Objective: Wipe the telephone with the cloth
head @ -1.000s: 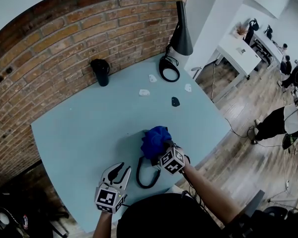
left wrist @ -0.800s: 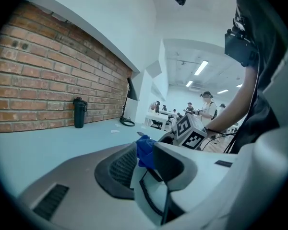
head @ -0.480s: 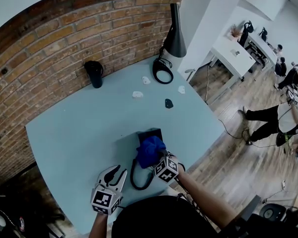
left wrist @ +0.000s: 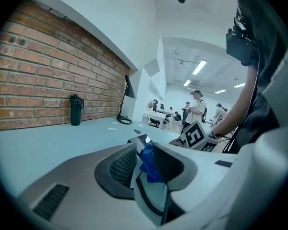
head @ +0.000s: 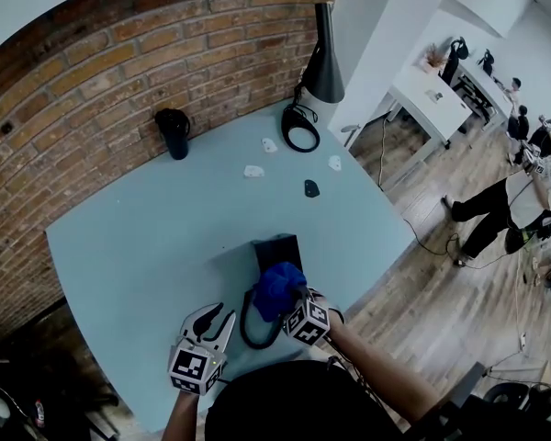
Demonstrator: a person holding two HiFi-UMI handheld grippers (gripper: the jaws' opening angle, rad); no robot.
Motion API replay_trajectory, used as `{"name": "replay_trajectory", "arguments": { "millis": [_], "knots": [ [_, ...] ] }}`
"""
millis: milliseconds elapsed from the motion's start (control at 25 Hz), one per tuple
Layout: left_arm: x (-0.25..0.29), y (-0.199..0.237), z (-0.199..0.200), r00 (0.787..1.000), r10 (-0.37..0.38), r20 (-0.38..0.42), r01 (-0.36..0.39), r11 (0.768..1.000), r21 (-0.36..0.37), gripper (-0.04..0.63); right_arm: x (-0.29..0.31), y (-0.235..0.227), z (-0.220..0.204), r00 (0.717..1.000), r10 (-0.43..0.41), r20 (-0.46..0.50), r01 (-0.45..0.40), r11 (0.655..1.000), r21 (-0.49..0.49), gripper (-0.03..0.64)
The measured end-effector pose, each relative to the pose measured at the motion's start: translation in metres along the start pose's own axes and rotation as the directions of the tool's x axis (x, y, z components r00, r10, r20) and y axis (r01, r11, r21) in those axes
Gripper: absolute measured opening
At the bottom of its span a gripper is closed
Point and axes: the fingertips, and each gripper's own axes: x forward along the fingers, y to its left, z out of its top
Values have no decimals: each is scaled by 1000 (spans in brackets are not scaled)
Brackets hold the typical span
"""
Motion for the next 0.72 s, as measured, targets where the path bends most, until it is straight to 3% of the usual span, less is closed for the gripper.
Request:
{"name": "replay_trajectory", "arguments": {
  "millis": [720],
  "knots": [
    [-2, -1, -7, 1000, -3, -14, 3, 1000, 4, 132, 6, 63, -25, 979, 178, -99, -185, 981, -65, 183]
  ]
}}
